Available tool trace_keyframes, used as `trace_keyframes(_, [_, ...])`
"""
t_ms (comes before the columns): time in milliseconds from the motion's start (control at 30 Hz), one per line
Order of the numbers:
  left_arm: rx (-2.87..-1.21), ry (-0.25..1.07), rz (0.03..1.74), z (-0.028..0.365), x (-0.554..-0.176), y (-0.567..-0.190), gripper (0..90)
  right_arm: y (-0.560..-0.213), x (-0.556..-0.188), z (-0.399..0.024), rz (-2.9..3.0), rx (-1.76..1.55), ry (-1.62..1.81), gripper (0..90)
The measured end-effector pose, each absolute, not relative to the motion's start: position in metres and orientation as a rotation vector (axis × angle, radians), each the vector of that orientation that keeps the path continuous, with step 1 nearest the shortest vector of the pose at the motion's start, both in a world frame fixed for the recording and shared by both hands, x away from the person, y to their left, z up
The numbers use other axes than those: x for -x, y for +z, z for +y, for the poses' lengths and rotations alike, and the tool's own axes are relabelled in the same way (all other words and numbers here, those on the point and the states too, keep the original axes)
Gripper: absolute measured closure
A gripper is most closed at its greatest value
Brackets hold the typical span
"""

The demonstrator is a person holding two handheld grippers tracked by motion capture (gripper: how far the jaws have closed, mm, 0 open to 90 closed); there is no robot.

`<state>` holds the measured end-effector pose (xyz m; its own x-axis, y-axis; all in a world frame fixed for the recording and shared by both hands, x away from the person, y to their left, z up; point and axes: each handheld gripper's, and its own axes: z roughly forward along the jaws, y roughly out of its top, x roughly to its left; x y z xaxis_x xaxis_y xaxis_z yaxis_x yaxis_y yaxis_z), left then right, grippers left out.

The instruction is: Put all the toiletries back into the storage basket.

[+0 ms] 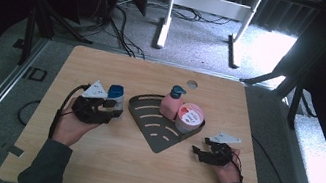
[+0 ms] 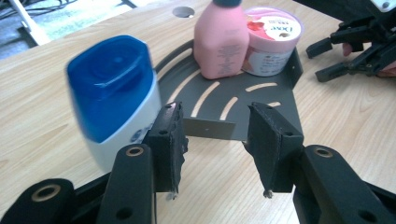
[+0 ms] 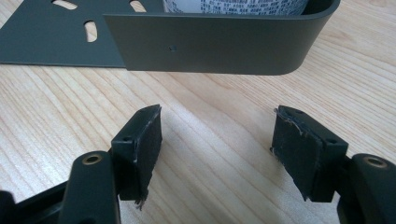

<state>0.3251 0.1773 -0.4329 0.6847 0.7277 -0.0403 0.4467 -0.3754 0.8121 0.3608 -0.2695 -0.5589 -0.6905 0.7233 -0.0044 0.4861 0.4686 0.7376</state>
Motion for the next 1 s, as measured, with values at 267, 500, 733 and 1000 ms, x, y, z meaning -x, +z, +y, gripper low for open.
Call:
trace_keyframes(267, [-2.012, 0.447, 0.911, 0.187, -0.325, -0.424, 54.0, -0.559, -0.361, -0.27, 2.405, -1.025, 1.057, 32.7])
trace_keyframes(500, [-1.995, 0.469, 0.925, 0.192, -0.328, -0.418, 51.3, -0.559, -0.361, -0.269, 2.406, -1.027, 1.057, 32.7])
trace_keyframes(733, [-1.996, 0.476, 0.942, 0.196, -0.334, -0.416, 48.9, -0.559, -0.361, -0.269, 2.406, -1.025, 1.057, 32.7])
trace_keyframes(1000, [-2.006, 0.496, 0.975, 0.199, -0.345, -0.416, 42.8, -0.559, -0.361, -0.269, 2.407, -1.023, 1.057, 32.7])
